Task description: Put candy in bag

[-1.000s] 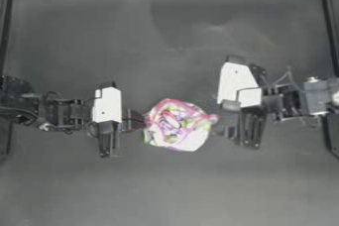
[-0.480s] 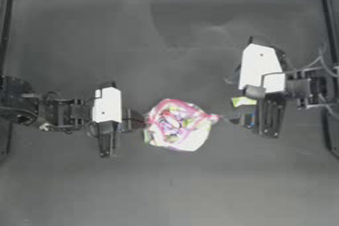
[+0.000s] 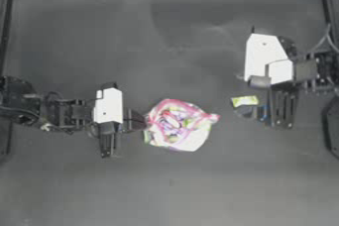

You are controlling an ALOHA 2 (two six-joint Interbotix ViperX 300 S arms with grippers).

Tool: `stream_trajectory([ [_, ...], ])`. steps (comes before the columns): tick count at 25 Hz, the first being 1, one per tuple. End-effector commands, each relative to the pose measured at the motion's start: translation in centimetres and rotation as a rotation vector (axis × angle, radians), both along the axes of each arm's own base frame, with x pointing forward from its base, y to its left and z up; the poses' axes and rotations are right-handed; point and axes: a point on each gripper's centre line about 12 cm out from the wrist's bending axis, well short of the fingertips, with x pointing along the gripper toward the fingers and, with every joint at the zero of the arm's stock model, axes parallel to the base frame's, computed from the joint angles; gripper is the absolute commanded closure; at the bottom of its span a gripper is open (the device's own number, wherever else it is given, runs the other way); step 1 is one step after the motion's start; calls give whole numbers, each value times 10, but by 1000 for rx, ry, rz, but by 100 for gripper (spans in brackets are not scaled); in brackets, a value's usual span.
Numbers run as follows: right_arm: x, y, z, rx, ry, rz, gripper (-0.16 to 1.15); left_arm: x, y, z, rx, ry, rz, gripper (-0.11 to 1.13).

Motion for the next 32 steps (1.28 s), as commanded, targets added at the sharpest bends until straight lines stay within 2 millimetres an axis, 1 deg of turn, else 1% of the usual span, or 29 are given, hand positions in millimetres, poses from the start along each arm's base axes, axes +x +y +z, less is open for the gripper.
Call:
stream_trajectory([
  [1, -2, -6, 12, 21, -16, 6, -4, 6, 0, 10, 4, -37, -4, 98],
  [6, -6, -14, 4, 40, 49, 18, -4, 6, 0, 10, 4, -37, -4, 98],
  [14, -1, -31, -27, 46, 186, 32, -4, 5, 0, 10, 3, -37, -2, 98],
  [23, -1, -42, -74, 76, 302, 34, -3, 5, 0, 10, 3, -37, -2, 98],
  [28, -2, -44, -100, 84, 319, 25, -3, 5, 0, 10, 3, -37, -2, 98],
  [32, -3, -47, -114, 80, 306, 12, -3, 5, 0, 11, 3, -38, -2, 98],
])
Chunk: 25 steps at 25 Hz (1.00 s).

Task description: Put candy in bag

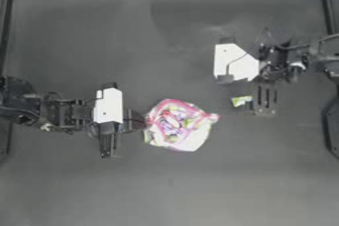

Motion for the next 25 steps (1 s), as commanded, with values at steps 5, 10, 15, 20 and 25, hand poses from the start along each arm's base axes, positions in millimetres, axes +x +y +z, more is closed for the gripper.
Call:
stream_trajectory([
  [5, -1, -8, -15, -26, -59, -27, -3, 6, 0, 12, 3, -43, -2, 98],
  [10, -2, -9, -28, -21, -50, -33, -3, 6, 0, 12, 3, -43, -2, 98],
  [15, -2, -9, -39, -14, -34, -35, -3, 6, 0, 12, 2, -43, -2, 98],
  [20, -1, -10, -44, -18, -33, -32, -3, 6, 0, 12, 3, -43, -2, 98],
  [25, -2, -9, -52, -10, -11, -32, -2, 6, 0, 12, 3, -43, -2, 98],
])
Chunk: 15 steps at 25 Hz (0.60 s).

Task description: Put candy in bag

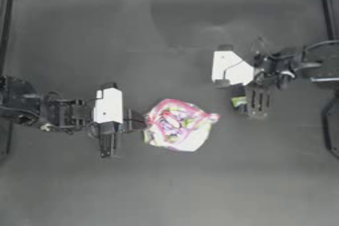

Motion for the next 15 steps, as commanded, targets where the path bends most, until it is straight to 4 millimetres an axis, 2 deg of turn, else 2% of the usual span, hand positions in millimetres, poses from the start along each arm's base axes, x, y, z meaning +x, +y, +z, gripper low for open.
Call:
stream_trajectory([
  [1, 2, -1, 1, -3, -9, -1, -2, 6, 0, 11, 2, -38, -2, 98],
  [5, 1, 0, -3, 6, 1, -6, -1, 6, 0, 11, 3, -38, -2, 98],
  [8, 0, 0, -5, 13, 5, -9, 8, 6, 0, 11, 2, -38, -2, 98],
  [10, -1, 2, -6, 19, 11, -9, 22, 6, -1, 11, 1, -38, -2, 98],
  [13, -3, 3, -7, 24, 15, -9, 53, 6, -1, 11, 1, -38, -2, 98],
  [15, -3, 3, -7, 24, 15, -8, 68, 6, -1, 10, 1, -37, -2, 98],
])
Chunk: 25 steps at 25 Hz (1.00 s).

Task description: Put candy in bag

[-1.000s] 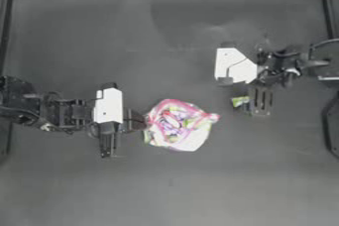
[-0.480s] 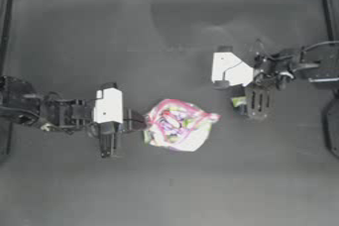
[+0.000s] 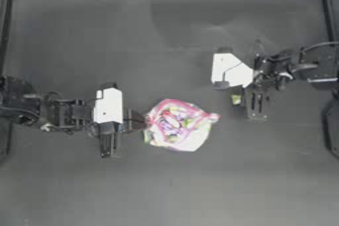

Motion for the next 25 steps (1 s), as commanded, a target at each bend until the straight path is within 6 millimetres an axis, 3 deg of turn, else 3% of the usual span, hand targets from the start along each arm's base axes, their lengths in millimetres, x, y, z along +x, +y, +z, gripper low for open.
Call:
stream_trajectory([
  [1, -1, 1, 1, 4, -2, -3, 71, 6, -1, 10, 2, -37, -3, 98],
  [7, 4, 3, 23, -2, -57, -7, 72, 6, 0, 10, 1, -37, 0, 98],
  [15, 13, 3, 104, -62, -258, -5, 72, 6, 0, 10, 1, -37, 0, 98],
  [20, 31, 17, 140, -75, -366, 46, 73, 6, 0, 10, 1, -38, 0, 98],
  [25, 58, 35, 161, -74, -431, 115, 78, 6, -1, 10, 1, -38, -2, 98],
])
